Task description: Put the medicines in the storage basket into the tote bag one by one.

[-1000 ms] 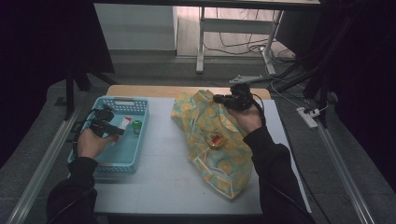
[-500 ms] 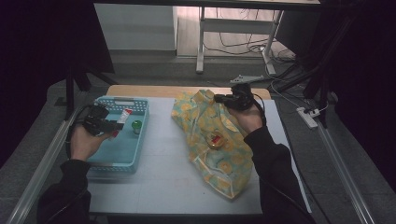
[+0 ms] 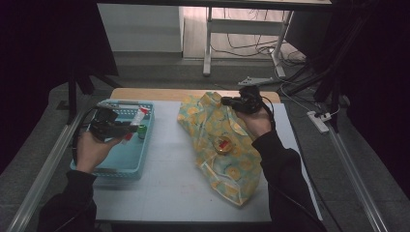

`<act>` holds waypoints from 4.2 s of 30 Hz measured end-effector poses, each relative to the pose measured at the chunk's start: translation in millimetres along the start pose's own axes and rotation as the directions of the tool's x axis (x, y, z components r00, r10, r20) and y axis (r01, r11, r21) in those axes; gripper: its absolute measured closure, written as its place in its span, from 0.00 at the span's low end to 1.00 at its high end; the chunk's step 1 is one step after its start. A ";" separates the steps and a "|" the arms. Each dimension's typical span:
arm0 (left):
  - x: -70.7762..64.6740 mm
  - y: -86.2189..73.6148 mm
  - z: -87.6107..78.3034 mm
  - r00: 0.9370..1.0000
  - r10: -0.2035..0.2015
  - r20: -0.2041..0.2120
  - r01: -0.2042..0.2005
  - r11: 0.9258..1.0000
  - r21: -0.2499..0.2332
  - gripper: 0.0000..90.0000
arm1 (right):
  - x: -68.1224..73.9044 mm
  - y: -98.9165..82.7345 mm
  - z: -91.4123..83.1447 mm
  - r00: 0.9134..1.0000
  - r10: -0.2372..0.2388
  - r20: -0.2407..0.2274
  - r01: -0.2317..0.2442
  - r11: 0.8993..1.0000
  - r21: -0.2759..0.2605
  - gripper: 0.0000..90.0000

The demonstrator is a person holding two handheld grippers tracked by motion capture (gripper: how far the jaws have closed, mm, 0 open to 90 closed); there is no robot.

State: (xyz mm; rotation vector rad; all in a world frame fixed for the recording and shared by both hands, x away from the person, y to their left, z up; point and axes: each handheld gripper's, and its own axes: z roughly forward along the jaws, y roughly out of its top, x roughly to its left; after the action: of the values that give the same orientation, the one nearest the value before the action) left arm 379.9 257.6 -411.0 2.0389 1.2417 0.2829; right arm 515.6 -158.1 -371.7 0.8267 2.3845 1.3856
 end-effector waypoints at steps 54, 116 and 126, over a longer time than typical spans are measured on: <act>-175.1 79.2 169.4 0.914 0.276 0.297 -0.321 0.940 0.116 0.77 | 1.5 16.3 -7.9 1.000 -0.014 0.018 0.015 0.999 -0.032 1.00; -154.2 84.3 171.3 0.923 0.259 0.286 -0.266 0.964 -0.015 0.46 | -5.4 9.8 -8.8 0.999 0.015 0.038 -0.014 0.999 -0.037 1.00; -147.1 77.8 135.1 0.919 0.264 0.293 -0.259 0.964 -0.057 0.38 | -2.5 7.4 -6.8 1.000 0.011 0.025 -0.010 0.999 -0.033 1.00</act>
State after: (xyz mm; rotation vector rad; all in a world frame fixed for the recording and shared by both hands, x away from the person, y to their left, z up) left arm 428.1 49.6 -429.6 2.1393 0.7808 0.1019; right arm 516.9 -161.5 -362.0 0.8442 2.3357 1.4060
